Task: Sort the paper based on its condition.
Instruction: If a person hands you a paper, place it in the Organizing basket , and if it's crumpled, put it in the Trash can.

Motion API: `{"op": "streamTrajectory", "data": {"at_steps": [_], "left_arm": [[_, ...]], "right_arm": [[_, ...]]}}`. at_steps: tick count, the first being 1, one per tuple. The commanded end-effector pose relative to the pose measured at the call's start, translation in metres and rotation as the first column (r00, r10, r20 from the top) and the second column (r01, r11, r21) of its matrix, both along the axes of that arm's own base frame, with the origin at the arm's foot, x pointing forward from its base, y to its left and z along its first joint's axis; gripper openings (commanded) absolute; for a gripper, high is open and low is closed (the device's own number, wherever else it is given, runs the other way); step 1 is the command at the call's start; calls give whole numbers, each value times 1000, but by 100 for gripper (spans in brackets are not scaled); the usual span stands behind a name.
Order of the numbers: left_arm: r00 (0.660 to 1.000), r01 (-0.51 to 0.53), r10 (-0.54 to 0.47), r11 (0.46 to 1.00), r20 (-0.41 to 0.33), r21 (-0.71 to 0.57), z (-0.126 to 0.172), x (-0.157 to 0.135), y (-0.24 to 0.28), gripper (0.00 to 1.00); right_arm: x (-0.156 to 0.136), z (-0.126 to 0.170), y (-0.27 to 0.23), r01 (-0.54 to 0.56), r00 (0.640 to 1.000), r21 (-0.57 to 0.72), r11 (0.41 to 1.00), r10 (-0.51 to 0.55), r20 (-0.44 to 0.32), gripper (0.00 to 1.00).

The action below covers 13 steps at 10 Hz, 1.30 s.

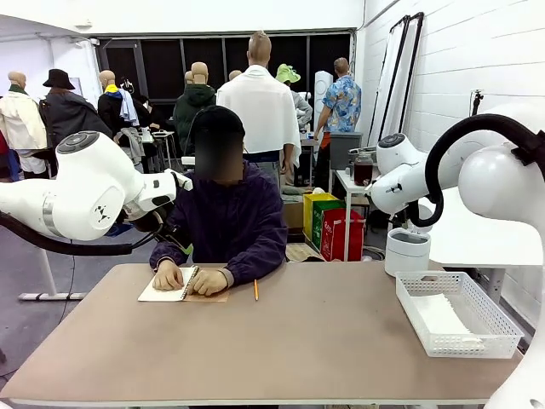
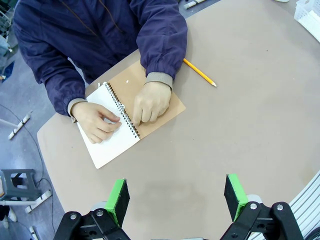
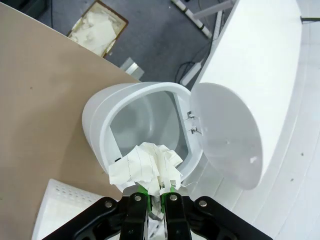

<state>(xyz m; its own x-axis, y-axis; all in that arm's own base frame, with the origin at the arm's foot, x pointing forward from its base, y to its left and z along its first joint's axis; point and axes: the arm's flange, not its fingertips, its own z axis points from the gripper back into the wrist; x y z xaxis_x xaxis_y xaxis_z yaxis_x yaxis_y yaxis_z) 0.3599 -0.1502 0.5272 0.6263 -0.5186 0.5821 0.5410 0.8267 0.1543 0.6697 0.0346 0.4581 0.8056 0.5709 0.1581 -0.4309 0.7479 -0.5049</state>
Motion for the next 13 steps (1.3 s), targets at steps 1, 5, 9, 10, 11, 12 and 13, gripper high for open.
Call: {"op": "streamTrajectory", "data": {"at_steps": [1,5,9,10,11,12,13], "left_arm": [[1000,-1,1,1000,-7,-4,-1,0,1,100],[1000,-1,1,1000,-7,-4,-1,0,1,100],[1000,-1,1,1000,-7,-4,-1,0,1,100],[1000,-1,1,1000,-7,-4,-1,0,1,100],[1000,-1,1,1000,-7,-4,-1,0,1,100],[1000,-1,1,1000,-7,-4,-1,0,1,100],[1000,-1,1,1000,-7,-4,-1,0,1,100]], "right_arm": [[14,-7,4,28,999,-5,1000,-28,-17,0],[23,-20,0,46,998,-17,999,-47,-38,0],[30,-27,-4,83,996,-48,995,-85,-40,26],[30,-28,-4,87,995,-52,995,-89,-40,44],[30,-28,-5,99,994,-60,993,-101,-32,63],[30,-29,-6,99,994,-51,994,-101,-33,81],[30,-28,-5,101,994,-51,994,-103,-30,98]]}}
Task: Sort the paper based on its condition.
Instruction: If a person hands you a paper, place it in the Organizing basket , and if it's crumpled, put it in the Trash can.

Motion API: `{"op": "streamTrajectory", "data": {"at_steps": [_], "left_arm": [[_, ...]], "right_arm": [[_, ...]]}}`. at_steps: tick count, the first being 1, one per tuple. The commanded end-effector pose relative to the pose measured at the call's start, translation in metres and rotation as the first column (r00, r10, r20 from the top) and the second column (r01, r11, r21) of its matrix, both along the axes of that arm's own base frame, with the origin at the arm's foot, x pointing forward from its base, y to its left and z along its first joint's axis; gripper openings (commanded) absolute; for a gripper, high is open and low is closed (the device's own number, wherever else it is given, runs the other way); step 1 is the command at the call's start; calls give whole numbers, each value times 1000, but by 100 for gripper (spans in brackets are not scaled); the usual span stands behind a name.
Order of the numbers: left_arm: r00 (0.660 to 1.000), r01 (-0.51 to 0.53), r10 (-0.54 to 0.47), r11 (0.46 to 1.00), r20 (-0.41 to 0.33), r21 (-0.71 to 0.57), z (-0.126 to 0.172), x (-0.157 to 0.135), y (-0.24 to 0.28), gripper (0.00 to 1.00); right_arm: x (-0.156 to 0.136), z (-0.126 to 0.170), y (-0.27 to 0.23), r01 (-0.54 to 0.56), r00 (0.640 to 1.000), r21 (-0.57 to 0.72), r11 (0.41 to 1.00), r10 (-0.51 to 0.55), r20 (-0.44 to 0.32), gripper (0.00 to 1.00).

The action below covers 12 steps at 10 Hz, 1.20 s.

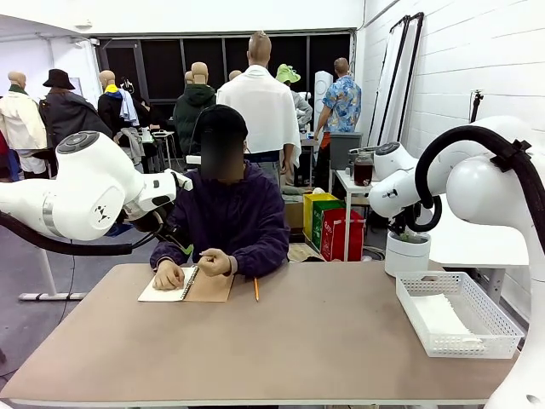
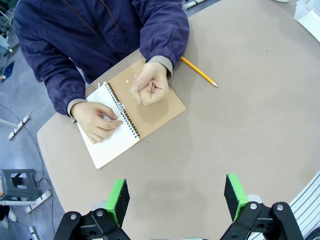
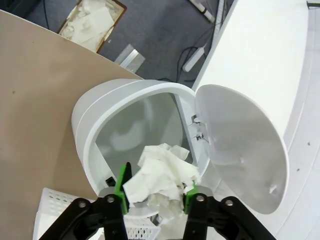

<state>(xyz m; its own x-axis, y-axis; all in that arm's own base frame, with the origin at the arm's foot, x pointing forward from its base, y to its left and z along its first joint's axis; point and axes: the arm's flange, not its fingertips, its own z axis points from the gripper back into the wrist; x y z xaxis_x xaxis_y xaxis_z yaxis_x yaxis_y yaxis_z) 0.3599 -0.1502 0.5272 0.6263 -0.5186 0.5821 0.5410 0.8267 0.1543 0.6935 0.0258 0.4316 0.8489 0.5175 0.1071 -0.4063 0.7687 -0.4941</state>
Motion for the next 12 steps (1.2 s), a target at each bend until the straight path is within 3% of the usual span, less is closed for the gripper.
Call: {"op": "streamTrajectory", "data": {"at_steps": [1,10,12], "left_arm": [[1000,-1,1,1000,-7,-4,0,0,1,100],[1000,-1,1,1000,-7,-4,0,0,1,100],[1000,-1,1,1000,-7,-4,0,0,1,100]], "right_arm": [[6,-1,3,39,999,-30,999,-39,22,100],[-2,10,5,90,994,18,996,-91,55,100],[0,8,0,46,998,20,999,-46,33,100]]}}
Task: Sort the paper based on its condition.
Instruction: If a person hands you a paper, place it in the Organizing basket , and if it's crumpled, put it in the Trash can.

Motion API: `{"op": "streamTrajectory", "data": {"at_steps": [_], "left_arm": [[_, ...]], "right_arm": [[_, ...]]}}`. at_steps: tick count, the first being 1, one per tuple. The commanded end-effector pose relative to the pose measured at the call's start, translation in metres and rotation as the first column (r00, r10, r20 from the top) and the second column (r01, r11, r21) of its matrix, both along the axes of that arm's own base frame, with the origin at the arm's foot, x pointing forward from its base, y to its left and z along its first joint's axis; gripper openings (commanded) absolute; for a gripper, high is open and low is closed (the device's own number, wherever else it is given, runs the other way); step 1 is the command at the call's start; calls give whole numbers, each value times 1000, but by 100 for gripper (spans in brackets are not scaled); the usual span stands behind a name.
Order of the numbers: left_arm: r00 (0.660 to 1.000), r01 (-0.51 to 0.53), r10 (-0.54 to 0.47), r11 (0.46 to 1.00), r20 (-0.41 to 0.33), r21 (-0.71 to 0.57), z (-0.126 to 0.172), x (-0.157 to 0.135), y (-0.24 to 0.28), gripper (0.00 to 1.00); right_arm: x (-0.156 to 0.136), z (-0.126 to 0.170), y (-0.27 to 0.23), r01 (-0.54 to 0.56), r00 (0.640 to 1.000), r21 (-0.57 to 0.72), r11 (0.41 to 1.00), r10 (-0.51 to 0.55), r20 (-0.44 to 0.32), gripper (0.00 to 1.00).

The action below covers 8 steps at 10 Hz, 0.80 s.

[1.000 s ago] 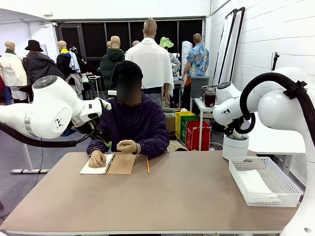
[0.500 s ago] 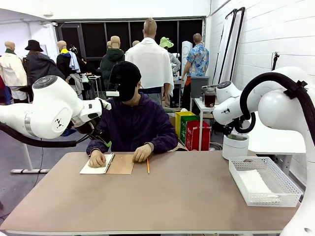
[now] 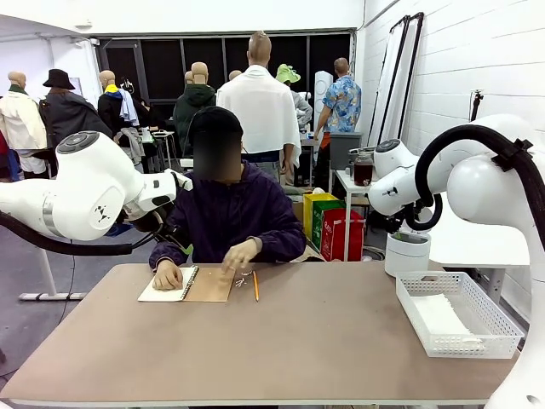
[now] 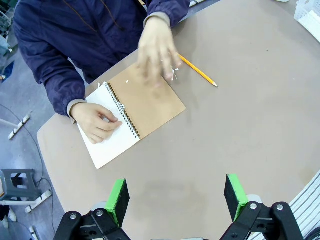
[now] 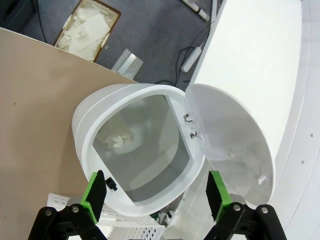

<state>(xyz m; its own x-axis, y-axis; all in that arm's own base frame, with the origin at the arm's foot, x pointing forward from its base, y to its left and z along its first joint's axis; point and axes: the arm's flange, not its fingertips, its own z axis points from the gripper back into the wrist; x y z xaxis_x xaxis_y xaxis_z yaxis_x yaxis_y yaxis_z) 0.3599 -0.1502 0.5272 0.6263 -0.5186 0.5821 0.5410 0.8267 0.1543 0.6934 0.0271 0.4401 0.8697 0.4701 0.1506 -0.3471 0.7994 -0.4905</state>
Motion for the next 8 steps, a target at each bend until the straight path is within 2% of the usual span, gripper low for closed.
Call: {"op": "streamTrajectory", "data": {"at_steps": [1,8], "left_arm": [[1000,-1,1,1000,-7,-4,0,0,1,100],[1000,-1,1,1000,-7,-4,0,0,1,100]], "right_arm": [[0,-1,-1,-6,1000,-3,1000,6,-4,100],[0,-1,-1,-6,1000,-3,1000,6,-4,100]]}}
